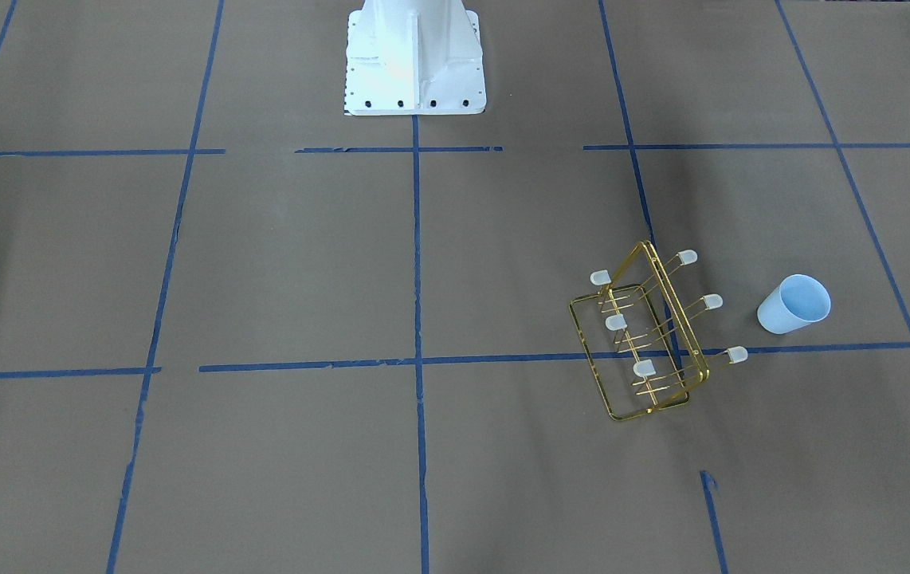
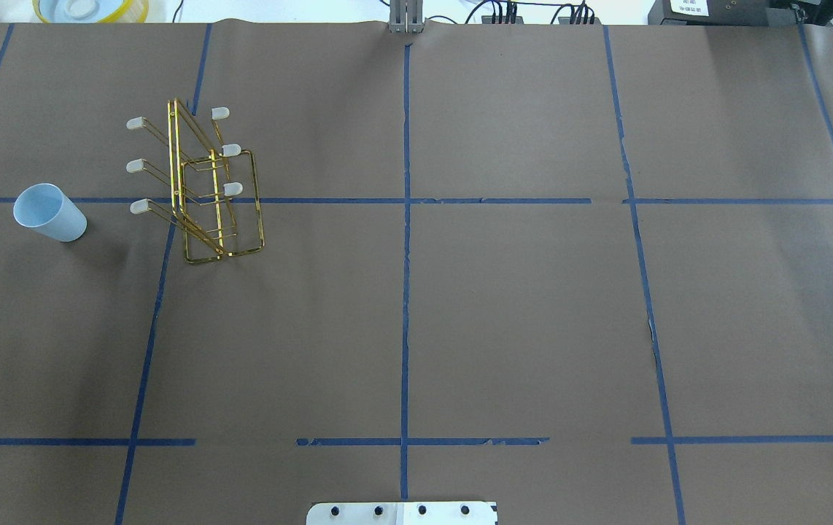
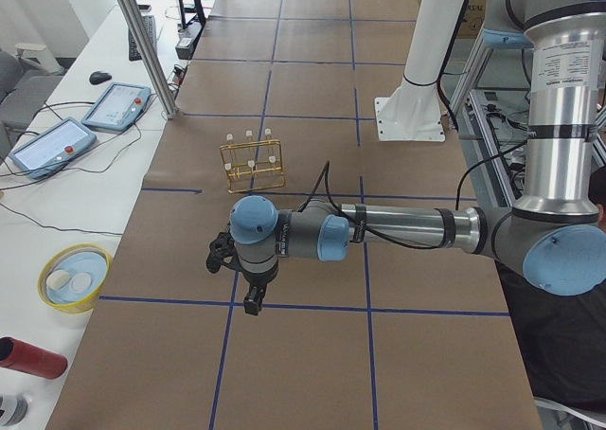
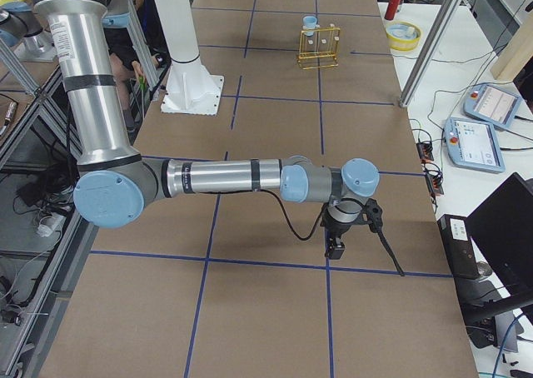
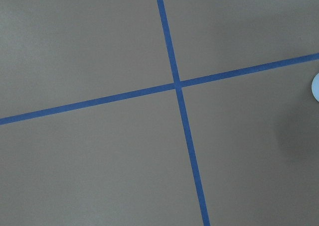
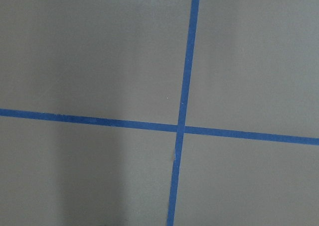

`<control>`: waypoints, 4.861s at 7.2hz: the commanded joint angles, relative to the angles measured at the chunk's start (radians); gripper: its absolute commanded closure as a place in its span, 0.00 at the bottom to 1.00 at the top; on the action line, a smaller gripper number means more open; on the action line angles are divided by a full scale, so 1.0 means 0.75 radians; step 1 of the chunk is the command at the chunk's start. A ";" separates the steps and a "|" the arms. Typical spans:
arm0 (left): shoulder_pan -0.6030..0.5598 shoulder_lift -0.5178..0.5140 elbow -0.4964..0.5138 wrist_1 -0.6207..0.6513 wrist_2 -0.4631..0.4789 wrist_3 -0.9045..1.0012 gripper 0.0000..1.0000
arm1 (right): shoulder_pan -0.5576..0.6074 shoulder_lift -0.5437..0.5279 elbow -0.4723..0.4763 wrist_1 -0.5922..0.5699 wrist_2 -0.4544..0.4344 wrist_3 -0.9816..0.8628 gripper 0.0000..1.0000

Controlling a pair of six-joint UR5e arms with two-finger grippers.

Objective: Hang cup on cup holder

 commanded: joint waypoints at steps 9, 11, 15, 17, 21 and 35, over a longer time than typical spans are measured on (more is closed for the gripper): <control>0.004 -0.024 -0.009 -0.047 -0.002 -0.016 0.00 | 0.000 0.000 0.000 0.000 0.000 0.000 0.00; 0.006 -0.045 -0.021 -0.037 -0.002 -0.018 0.00 | 0.000 0.000 0.000 0.000 0.000 0.002 0.00; 0.010 -0.096 -0.001 -0.174 -0.030 -0.281 0.00 | 0.000 0.000 0.000 0.000 0.000 0.000 0.00; 0.059 -0.092 -0.019 -0.186 -0.104 -0.510 0.00 | 0.000 0.000 0.000 0.000 0.000 0.002 0.00; 0.256 -0.082 -0.154 -0.597 0.101 -1.062 0.00 | 0.000 0.000 0.000 0.000 0.000 0.000 0.00; 1.313 0.297 -0.194 -1.439 1.813 -1.914 0.00 | 0.000 0.000 0.000 0.000 0.000 0.002 0.00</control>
